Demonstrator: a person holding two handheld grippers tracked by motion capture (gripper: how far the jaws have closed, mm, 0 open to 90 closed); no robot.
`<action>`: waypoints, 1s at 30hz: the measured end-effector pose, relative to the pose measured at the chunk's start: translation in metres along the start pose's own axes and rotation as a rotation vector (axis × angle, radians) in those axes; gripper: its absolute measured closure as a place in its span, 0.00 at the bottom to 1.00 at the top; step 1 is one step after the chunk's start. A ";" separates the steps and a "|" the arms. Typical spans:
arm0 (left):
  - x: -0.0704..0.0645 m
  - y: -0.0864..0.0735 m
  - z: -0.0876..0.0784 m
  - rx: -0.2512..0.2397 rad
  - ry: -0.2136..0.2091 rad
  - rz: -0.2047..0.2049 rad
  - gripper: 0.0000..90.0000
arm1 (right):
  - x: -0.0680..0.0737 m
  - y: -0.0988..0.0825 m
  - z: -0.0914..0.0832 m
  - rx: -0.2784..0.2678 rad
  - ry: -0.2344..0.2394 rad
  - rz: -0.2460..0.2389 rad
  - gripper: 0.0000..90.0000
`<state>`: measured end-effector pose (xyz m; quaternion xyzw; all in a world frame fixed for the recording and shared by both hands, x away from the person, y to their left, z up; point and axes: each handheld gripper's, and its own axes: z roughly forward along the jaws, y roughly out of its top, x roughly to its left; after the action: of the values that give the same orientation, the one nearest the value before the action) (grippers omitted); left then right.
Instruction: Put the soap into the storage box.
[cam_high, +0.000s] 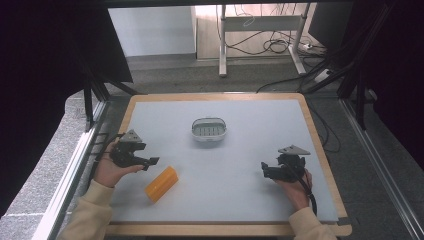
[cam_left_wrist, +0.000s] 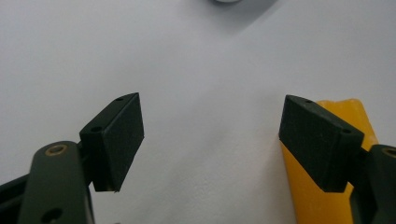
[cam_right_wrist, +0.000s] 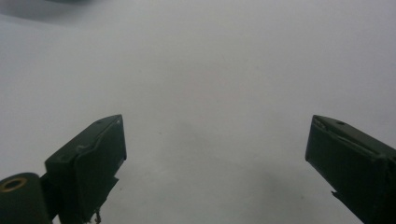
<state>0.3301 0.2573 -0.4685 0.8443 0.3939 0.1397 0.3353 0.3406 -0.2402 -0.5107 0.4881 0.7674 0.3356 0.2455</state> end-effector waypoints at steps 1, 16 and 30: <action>-0.001 0.000 0.000 0.002 0.001 0.002 0.24 | 0.001 0.000 -0.002 -0.003 0.007 -0.019 0.08; -0.010 -0.001 -0.006 -0.007 -0.011 0.028 0.26 | -0.002 -0.001 -0.021 -0.040 0.048 -0.048 0.16; -0.013 0.002 -0.017 -0.018 0.000 0.019 0.32 | -0.009 -0.005 -0.025 -0.045 0.030 -0.047 0.17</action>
<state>0.3143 0.2545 -0.4547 0.8449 0.3848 0.1462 0.3417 0.3244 -0.2569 -0.4975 0.4593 0.7744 0.3542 0.2527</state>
